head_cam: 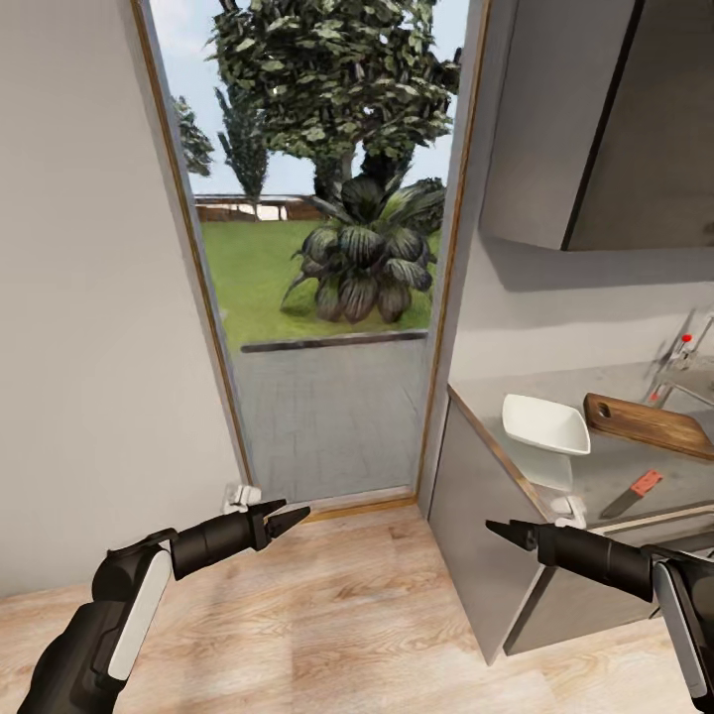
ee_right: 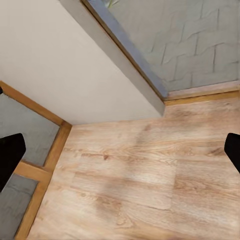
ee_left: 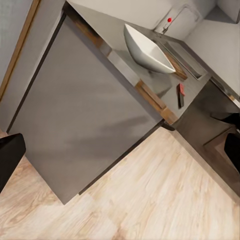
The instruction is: In the kitchen, take the Vidalia onion out of the sink, dice it on the chopping board with the paring knife, put the diced onion into the bowl on the countertop, then place both the paring knife and the chopping board into the sink.
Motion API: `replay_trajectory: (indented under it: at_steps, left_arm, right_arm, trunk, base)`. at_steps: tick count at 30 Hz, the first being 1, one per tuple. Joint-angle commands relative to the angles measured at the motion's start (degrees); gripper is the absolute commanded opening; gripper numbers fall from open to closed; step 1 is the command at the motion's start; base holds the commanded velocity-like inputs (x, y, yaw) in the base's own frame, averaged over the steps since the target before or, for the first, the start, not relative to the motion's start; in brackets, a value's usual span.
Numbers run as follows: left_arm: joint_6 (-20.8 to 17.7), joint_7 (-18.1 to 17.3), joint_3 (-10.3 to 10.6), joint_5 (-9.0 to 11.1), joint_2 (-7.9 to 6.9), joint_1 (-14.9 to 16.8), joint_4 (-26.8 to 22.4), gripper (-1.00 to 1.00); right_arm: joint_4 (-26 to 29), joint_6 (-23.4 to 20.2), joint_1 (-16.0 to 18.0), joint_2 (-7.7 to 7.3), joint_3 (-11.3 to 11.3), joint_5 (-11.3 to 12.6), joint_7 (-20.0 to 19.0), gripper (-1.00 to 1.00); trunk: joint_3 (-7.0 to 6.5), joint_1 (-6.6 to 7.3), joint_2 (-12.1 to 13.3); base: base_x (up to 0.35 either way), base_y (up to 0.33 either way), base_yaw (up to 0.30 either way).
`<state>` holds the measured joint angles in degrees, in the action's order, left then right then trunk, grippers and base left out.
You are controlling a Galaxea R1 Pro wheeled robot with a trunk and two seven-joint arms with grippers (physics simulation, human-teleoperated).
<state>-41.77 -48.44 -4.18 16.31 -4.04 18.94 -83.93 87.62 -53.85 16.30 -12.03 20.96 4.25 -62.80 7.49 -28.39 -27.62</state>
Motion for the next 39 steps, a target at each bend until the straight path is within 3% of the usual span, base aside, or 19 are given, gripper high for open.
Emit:
replay_trajectory:
  at_steps: [1, 39]
  left_arm:
    - [-0.4, -0.1, 0.0, 0.2, 0.01, 0.0, 0.0, 1.0]
    - [-0.2, -0.1, 0.0, 0.2, 0.17, 0.0, 0.0, 1.0]
  right_arm:
    - [0.0, -0.5, 0.1, 0.03, 0.0, 0.4, 0.0, 1.0]
    - [-0.1, -0.7, 0.1, 0.17, -0.1, 0.5, -0.2, 1.0]
  trunk:
    - [0.11, -0.03, -0.1]
    - [0.11, -0.03, -0.1]
  base:
    - [0.0, -0.002, 0.0]
    - [0.0, 0.0, 0.0]
